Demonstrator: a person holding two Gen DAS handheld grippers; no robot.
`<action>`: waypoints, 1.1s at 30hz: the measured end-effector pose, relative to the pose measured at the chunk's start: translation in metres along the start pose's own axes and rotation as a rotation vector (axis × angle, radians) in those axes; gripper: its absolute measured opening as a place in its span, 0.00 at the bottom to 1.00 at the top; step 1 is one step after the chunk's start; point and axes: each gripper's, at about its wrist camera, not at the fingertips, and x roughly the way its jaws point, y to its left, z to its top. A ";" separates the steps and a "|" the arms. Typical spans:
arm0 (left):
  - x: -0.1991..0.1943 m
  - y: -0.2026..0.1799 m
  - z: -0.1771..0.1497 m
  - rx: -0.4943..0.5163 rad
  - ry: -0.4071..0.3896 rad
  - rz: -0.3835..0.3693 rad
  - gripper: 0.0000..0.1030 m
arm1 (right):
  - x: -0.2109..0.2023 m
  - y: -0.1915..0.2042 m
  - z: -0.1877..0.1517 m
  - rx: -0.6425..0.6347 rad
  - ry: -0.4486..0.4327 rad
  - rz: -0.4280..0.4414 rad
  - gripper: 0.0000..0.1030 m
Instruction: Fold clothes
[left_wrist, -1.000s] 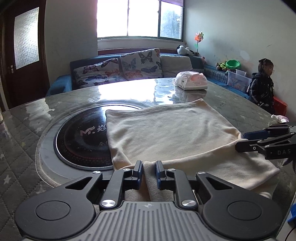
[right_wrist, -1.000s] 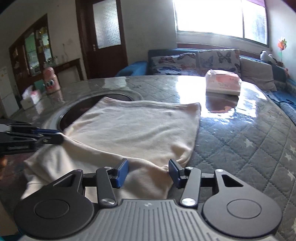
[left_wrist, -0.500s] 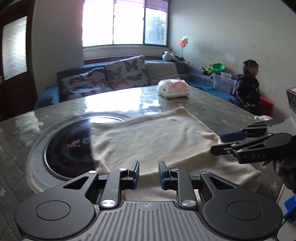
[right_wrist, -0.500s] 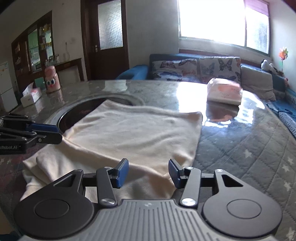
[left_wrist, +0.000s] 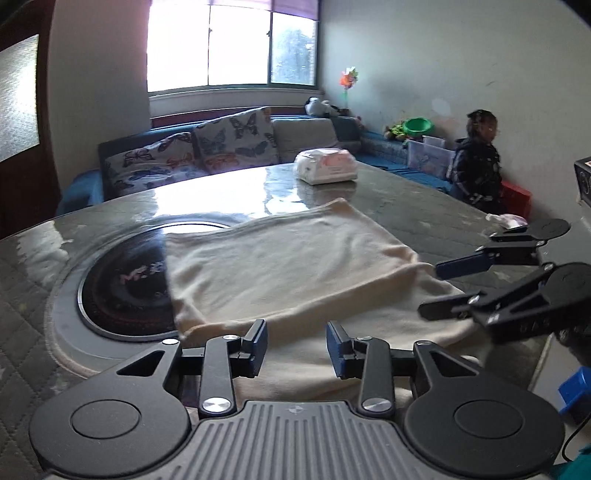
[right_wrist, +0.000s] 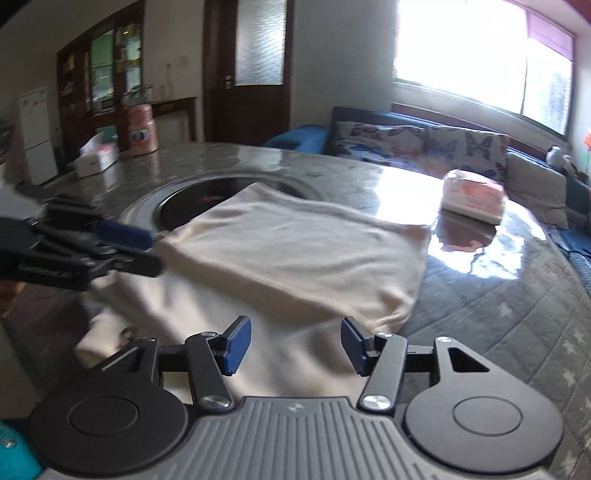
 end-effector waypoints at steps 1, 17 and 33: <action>0.000 -0.001 -0.001 0.002 0.002 -0.004 0.37 | 0.001 0.006 -0.004 -0.020 0.008 0.004 0.53; 0.001 -0.011 -0.015 0.012 0.024 -0.040 0.38 | -0.012 0.004 -0.024 -0.030 0.036 -0.072 0.54; -0.012 -0.007 -0.015 0.014 0.017 -0.029 0.40 | -0.032 -0.005 -0.032 0.017 0.004 -0.094 0.47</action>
